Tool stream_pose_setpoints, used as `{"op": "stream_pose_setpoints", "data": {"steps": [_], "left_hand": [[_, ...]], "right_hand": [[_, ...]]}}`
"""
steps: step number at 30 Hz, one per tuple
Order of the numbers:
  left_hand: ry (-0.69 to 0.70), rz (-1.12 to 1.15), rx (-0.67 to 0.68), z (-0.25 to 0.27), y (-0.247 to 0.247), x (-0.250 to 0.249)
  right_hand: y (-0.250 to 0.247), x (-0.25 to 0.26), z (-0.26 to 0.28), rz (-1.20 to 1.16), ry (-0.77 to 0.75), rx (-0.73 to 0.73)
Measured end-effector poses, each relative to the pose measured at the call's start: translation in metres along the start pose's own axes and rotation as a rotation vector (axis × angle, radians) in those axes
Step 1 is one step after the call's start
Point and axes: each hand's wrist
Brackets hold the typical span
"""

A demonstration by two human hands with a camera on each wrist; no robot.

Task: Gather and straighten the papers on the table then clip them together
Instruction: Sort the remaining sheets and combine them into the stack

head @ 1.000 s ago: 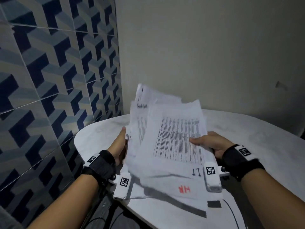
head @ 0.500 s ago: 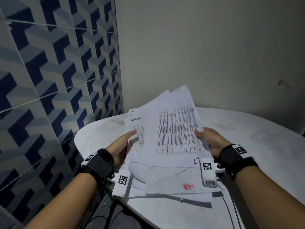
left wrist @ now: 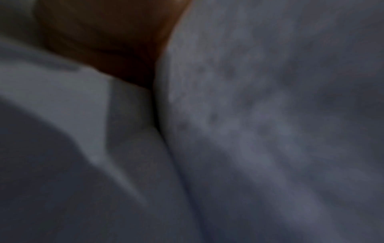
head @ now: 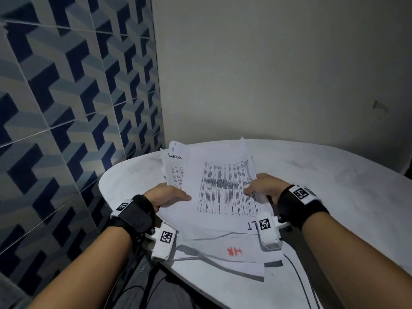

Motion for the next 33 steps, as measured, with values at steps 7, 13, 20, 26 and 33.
{"op": "stream_pose_setpoints", "data": {"steps": [7, 13, 20, 26, 33], "left_hand": [[0.125, 0.047, 0.012, -0.003, -0.004, 0.01], [0.418, 0.282, 0.088, 0.047, 0.018, -0.039], [0.603, 0.144, -0.085, 0.069, 0.048, -0.101], [0.748, 0.265, -0.241, 0.06, 0.095, -0.139], [0.791, 0.304, -0.141, 0.059, 0.134, -0.161]], "right_hand": [[-0.005, -0.021, 0.009, -0.375, -0.1, 0.065], [-0.037, -0.028, 0.051, -0.866, -0.131, 0.262], [-0.084, -0.004, 0.103, -0.82, -0.394, -0.011], [-0.109, 0.01, 0.132, -0.891, -0.552, -0.463], [-0.145, -0.012, 0.155, -0.908, -0.582, -0.58]]}}
Point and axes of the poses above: each hand's wrist, its own z-axis away from the middle knuckle, its own y-axis out of the palm, x = y × z, and after that the axes turned 4 degrees about -y, right-handed
